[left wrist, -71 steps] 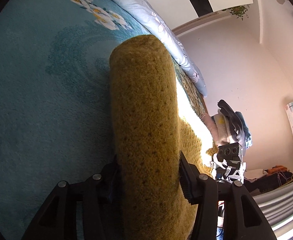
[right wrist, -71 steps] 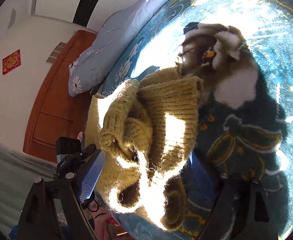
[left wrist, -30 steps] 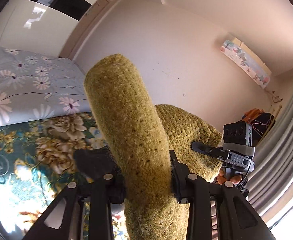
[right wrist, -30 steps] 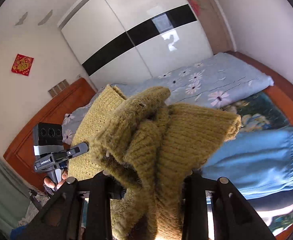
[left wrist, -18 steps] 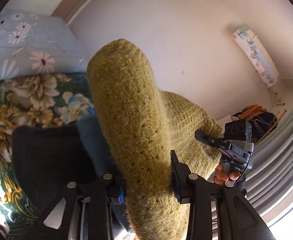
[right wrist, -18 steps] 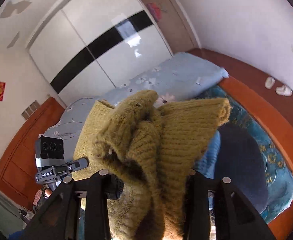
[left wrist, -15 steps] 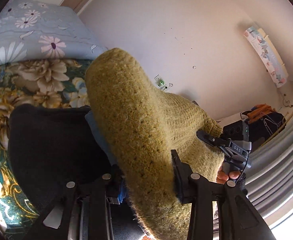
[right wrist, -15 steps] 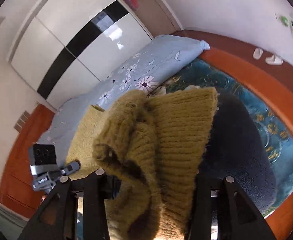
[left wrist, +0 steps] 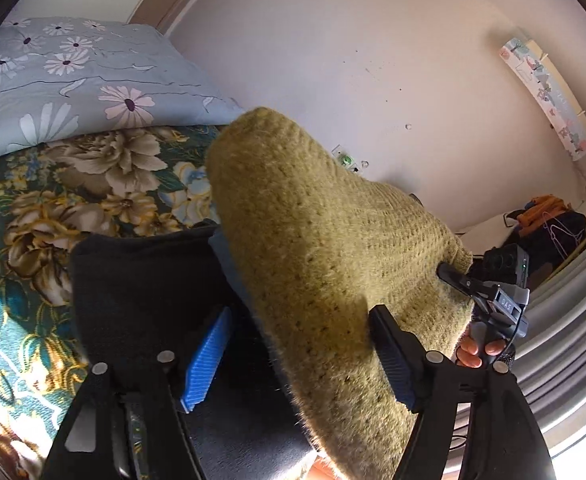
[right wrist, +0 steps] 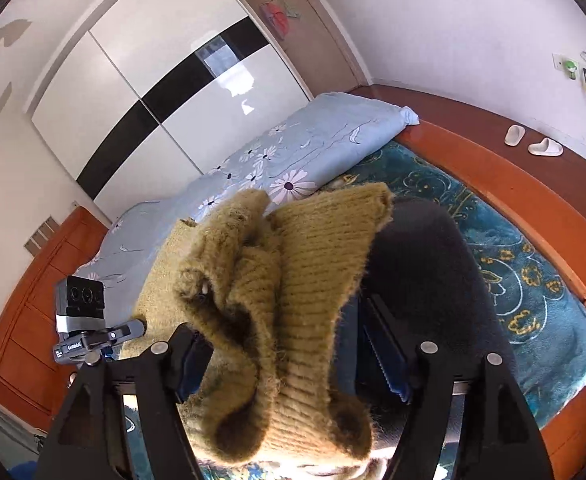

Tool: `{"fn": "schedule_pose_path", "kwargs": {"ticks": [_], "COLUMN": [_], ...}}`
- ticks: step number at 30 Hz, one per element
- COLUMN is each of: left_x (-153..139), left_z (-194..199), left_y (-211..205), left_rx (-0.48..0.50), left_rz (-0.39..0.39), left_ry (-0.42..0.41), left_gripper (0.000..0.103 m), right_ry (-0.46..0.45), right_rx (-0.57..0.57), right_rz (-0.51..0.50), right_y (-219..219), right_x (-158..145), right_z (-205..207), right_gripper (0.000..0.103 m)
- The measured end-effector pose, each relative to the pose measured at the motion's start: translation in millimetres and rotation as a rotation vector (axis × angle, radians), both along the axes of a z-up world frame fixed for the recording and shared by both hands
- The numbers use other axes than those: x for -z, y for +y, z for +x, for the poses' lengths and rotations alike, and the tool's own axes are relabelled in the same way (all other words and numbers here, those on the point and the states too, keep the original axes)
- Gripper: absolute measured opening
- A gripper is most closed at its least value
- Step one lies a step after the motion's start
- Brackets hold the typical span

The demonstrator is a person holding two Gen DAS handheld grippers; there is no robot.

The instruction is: Fold clothes

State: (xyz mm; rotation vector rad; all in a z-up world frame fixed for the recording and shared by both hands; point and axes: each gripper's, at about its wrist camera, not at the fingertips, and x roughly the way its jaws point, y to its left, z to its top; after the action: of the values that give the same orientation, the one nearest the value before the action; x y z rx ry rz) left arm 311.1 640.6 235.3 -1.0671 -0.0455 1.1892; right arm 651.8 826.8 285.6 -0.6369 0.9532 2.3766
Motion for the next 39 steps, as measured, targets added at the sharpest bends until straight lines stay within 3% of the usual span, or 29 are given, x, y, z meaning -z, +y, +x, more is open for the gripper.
{"fn": "schedule_pose_path", "kwargs": {"ticks": [4, 8, 10, 13, 16, 19, 25, 33, 39], "left_x": [-21.3, -56.9, -67.7, -66.0, -54.0, -42.1, -31.5, -39.1, -44.2], "left_z": [-15.4, 1.0, 20.1, 49.5, 68.3, 77.3, 88.1, 114.5, 111.5], "left_y": [-18.3, -25.3, -17.6, -2.6, 7.8, 11.7, 10.8, 3.9, -0.5], "left_rx": [-0.065, -0.064, -0.031, 0.040, 0.083, 0.104, 0.146, 0.157, 0.148], "left_rz": [0.044, 0.131, 0.159, 0.147, 0.111, 0.089, 0.112, 0.121, 0.127], "left_ry": [0.063, 0.184, 0.239, 0.284, 0.304, 0.337, 0.365, 0.510, 0.467], "left_gripper": [0.075, 0.075, 0.076, 0.076, 0.076, 0.076, 0.076, 0.076, 0.076], "right_ry": [-0.034, -0.009, 0.034, -0.014, -0.132, -0.220, -0.160, -0.150, -0.163], "right_rx": [0.074, 0.159, 0.127, 0.021, -0.052, -0.033, 0.000, 0.002, -0.001], "right_rz": [0.061, 0.215, 0.284, 0.312, 0.322, 0.300, 0.237, 0.254, 0.279], "right_y": [-8.7, -30.0, -46.2, -61.1, -66.6, -55.5, -36.3, -46.3, -62.2], "right_x": [-19.9, -69.2, -91.8, -99.1, -86.6, -62.0, -31.0, -34.6, -34.5], "right_z": [9.2, 7.5, -5.1, -47.8, -84.8, -91.0, -59.6, -46.9, -33.8], "right_gripper": [0.074, 0.074, 0.074, 0.074, 0.074, 0.074, 0.073, 0.073, 0.074]}}
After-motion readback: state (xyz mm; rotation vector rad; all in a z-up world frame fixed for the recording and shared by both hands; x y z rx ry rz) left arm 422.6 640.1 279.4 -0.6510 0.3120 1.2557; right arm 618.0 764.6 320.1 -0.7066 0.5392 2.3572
